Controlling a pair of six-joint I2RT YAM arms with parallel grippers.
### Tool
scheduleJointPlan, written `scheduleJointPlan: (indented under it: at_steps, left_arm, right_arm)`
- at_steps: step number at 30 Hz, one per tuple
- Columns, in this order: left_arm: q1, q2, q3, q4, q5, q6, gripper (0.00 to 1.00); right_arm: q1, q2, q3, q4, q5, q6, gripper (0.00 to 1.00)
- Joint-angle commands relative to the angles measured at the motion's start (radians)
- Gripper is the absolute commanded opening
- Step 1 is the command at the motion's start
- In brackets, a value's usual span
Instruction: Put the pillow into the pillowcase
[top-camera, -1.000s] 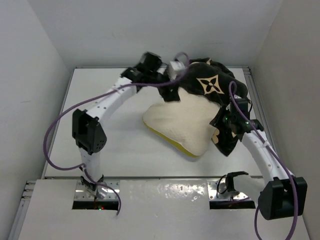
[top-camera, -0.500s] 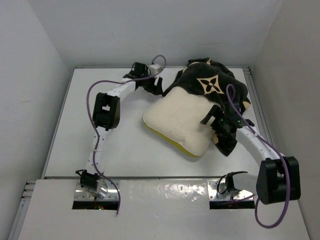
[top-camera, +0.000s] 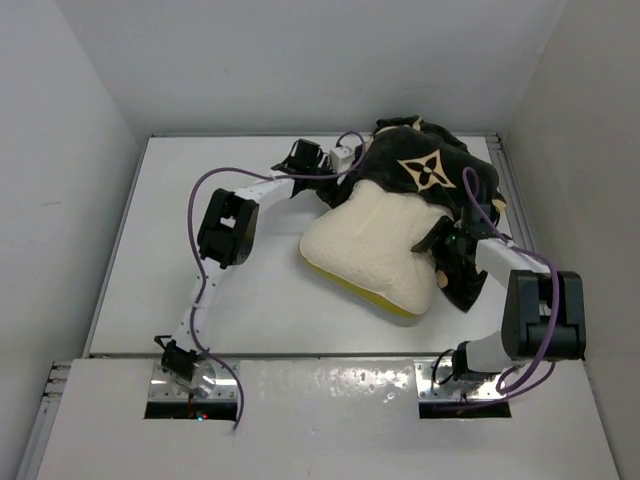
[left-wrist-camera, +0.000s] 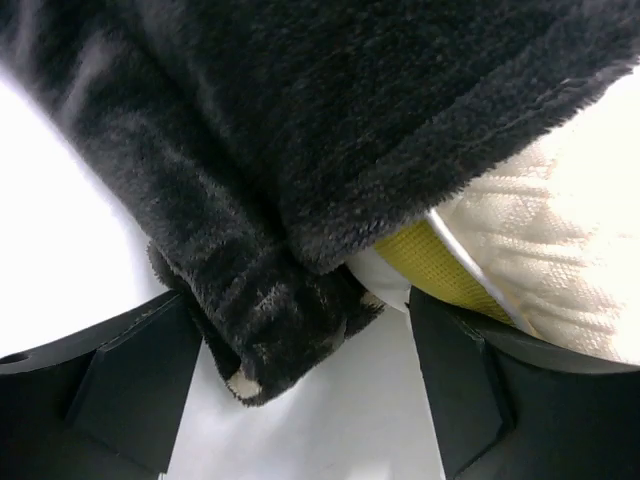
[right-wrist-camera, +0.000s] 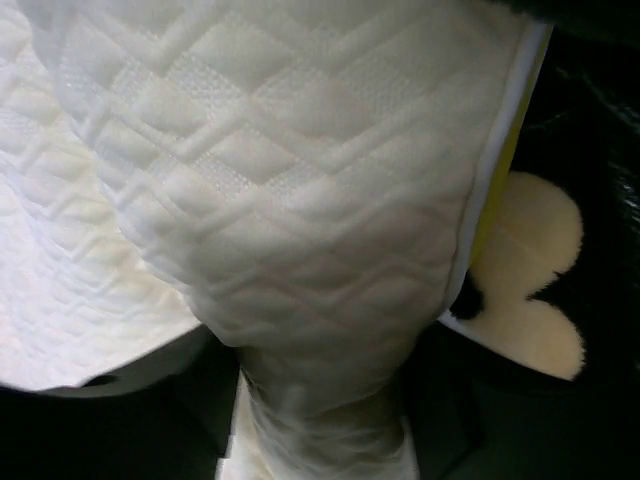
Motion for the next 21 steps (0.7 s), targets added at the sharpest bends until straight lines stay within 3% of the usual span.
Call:
scheduleJointPlan:
  at_steps: [1,2,4,5,6,8,10,15,21]
  left_arm:
    - [-0.062,-0.055,-0.027,0.032,0.122,0.003,0.8]
    - [-0.067,-0.057,-0.031,0.047,0.103,-0.009,0.78]
    - [-0.065,-0.043,-0.021,0.106,0.053,-0.059,0.4]
    - [-0.046,-0.034,0.006,0.117,0.057,-0.134,0.16]
    - [-0.032,-0.019,0.023,0.118,0.083,-0.176,0.0]
    - [0.026,-0.026,0.02,0.121,0.149,-0.289,0.0]
    - [0.077,-0.097,-0.027,0.08,0.201,-0.281,0.0]
    - [0.151,-0.412,-0.273,-0.087,0.141,0.043,0.0]
    - [0.223,-0.572,-0.379,-0.359,0.106,0.249,0.0]
  right_arm:
    - [-0.004,0.031,0.08,0.031,-0.041,-0.071,0.53]
    - [-0.004,0.038,0.082,0.028,-0.044,-0.078,0.42]
    - [-0.005,0.04,0.085,0.039,-0.046,-0.075,0.25]
    - [-0.008,0.039,0.086,0.043,-0.052,-0.072,0.05]
    - [-0.013,0.028,0.088,0.043,-0.056,-0.062,0.0]
    - [-0.037,0.002,0.097,0.051,-0.059,-0.05,0.0]
    - [-0.075,-0.046,0.103,0.063,-0.058,-0.03,0.0]
    - [-0.137,-0.092,0.166,0.108,-0.02,0.054,0.0]
    - [-0.076,-0.067,0.234,0.111,-0.012,0.064,0.0]
